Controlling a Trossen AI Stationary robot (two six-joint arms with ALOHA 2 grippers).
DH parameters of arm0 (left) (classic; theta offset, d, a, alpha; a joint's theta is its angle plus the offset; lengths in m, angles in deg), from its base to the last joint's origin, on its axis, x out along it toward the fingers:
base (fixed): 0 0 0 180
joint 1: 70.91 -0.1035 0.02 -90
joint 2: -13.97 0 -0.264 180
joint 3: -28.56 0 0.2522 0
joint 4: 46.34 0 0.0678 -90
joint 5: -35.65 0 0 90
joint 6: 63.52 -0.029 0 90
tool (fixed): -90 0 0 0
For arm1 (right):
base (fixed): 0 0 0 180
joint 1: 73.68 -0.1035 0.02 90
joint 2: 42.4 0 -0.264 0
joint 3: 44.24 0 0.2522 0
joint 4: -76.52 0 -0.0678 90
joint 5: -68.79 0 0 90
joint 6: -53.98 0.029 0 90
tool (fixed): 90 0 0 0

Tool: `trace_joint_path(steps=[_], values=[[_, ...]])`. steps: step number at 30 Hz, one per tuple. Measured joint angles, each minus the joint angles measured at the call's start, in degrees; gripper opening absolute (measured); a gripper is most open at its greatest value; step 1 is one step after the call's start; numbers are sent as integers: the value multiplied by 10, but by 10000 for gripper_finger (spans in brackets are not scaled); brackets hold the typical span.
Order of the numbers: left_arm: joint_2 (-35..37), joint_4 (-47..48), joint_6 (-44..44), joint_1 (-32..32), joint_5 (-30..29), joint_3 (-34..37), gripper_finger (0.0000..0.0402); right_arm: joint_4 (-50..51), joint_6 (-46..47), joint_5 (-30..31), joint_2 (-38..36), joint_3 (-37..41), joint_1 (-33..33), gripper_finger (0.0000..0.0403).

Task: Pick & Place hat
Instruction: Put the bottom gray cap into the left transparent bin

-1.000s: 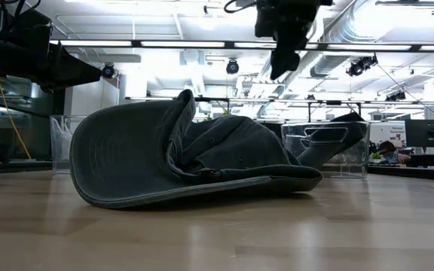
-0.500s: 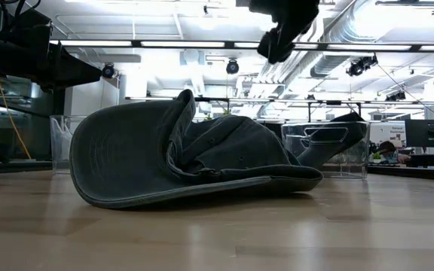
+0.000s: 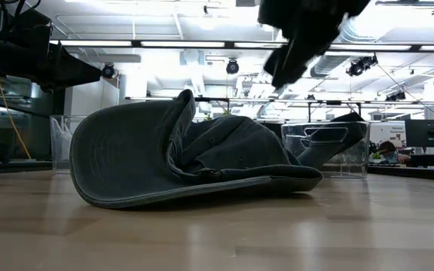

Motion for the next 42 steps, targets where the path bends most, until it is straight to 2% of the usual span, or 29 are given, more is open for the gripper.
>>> trace_joint_path(steps=[8, 10, 17, 21, 29, 42], values=[[0, 0, 0, 0, 0, 0, 142, -124, 126, 98, 1, 60, -10, 199], [0, 0, 0, 0, 0, 0, 142, -141, 148, 106, 1, 69, -9, 212], [0, 0, 0, 0, 0, 0, 142, -175, 198, 85, 28, 75, -21, 265], [0, 0, 0, 0, 0, 0, 142, -209, 204, 81, 53, 75, -32, 281], [0, 0, 0, 0, 0, 0, 142, -216, 222, 113, 73, 74, -35, 284], [0, 0, 0, 0, 0, 0, 142, -245, 223, 80, 99, 74, -46, 281]])
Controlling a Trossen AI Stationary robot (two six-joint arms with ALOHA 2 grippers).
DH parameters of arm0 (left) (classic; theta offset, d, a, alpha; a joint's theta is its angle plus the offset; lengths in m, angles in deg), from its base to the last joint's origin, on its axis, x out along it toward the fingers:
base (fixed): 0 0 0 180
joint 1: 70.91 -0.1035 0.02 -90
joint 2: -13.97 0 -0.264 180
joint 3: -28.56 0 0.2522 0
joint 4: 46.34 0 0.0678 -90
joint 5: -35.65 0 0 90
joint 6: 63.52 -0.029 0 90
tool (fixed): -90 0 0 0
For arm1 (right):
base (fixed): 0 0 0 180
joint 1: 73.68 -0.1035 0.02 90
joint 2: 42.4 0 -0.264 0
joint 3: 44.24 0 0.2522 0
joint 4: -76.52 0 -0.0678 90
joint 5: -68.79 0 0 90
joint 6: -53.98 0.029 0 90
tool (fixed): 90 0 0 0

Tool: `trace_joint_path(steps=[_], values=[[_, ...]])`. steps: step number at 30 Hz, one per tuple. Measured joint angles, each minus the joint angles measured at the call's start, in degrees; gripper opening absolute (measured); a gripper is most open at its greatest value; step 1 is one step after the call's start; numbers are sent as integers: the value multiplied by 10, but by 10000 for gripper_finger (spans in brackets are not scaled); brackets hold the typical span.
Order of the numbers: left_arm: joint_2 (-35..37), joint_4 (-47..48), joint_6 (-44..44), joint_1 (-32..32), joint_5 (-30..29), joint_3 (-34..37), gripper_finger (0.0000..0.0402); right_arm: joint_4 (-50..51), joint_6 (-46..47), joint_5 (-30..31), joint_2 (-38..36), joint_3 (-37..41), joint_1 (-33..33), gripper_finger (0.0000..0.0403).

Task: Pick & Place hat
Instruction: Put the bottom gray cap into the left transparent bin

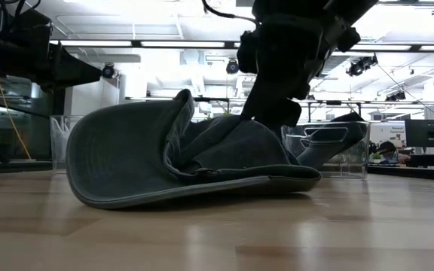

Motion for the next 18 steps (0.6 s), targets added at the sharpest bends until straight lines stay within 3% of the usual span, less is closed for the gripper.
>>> trace_joint_path(steps=[10, 18], values=[[0, 0, 0, 0, 0, 0, 142, -15, 0, -11, 0, 0, -1, 273], [0, 0, 0, 0, 0, 0, 142, -15, -1, -21, 0, 0, -1, 225]])
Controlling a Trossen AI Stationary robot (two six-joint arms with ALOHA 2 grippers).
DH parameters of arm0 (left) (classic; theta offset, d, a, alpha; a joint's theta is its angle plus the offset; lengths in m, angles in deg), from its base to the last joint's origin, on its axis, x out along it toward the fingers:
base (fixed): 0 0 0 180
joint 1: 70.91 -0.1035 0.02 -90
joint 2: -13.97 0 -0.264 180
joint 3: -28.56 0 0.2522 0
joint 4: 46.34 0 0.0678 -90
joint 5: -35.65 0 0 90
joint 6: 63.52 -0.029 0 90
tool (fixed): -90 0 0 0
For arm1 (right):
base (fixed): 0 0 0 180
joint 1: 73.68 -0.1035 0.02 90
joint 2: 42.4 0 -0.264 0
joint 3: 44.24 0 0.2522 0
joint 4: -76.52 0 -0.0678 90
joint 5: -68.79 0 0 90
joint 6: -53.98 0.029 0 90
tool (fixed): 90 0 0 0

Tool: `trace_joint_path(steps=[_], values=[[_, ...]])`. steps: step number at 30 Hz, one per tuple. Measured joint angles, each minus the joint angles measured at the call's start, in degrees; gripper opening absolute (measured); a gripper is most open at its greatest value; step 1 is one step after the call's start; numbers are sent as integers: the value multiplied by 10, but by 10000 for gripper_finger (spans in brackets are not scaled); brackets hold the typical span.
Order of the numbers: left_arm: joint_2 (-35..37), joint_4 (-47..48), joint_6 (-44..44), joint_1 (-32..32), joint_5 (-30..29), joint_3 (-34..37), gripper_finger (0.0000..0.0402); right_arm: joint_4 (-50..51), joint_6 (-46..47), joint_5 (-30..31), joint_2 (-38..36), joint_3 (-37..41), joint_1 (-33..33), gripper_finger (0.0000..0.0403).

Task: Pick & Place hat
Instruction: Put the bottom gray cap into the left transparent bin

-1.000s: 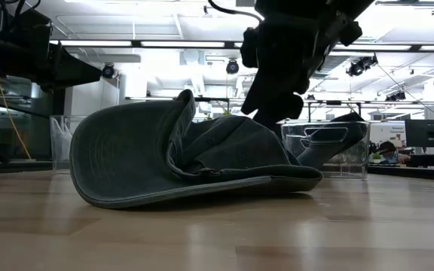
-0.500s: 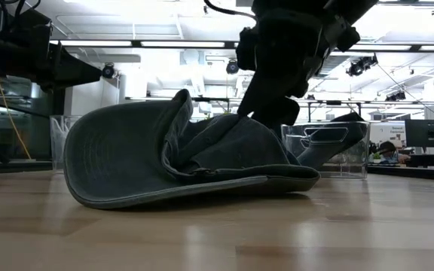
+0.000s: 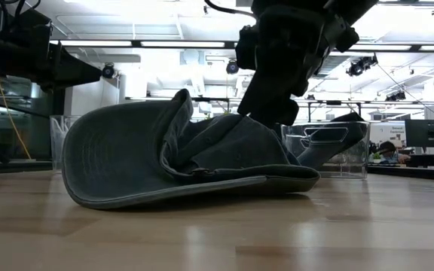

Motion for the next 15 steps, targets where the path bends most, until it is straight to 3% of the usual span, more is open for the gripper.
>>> trace_joint_path(steps=[15], values=[[0, 0, 0, 0, 0, 0, 142, -22, 8, -8, 0, 0, 6, 24]])
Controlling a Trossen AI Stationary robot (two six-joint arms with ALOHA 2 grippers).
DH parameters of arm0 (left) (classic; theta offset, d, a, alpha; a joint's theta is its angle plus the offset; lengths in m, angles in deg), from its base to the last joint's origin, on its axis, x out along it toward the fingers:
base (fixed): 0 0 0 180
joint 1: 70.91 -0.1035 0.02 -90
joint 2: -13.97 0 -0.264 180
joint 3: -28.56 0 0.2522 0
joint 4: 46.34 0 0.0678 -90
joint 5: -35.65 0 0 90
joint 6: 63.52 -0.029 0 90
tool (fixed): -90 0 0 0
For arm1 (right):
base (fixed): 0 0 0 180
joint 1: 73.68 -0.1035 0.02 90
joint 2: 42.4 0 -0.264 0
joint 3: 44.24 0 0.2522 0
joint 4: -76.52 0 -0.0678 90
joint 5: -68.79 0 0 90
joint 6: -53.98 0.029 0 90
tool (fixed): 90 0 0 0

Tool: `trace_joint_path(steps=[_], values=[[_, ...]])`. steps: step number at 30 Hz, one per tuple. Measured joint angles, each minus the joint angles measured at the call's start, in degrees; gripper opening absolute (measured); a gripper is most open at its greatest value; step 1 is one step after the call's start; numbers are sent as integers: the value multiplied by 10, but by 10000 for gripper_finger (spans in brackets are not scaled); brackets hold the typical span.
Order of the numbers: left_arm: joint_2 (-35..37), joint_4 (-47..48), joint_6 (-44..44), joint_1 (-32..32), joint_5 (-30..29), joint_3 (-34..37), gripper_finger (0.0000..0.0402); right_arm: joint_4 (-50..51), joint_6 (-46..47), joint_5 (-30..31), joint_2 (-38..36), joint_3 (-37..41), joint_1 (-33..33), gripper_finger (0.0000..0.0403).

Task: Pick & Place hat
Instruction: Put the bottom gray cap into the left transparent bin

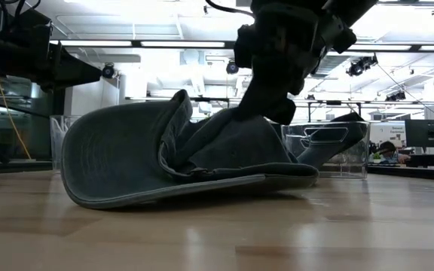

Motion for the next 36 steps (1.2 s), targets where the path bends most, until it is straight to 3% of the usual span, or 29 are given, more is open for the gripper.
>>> trace_joint_path(steps=[7, 14, 25, 36], values=[[0, 0, 0, 0, 0, 0, 142, -3, -13, -14, -19, -31, 6, 24], [0, 0, 0, 0, 0, 0, 142, 68, -68, 17, -50, -99, 6, 24], [0, 0, 0, 0, 0, 0, 142, 241, -213, 153, -58, -262, -6, 24], [0, 0, 0, 0, 0, 0, 142, 369, -275, 241, -58, -349, -6, 24]])
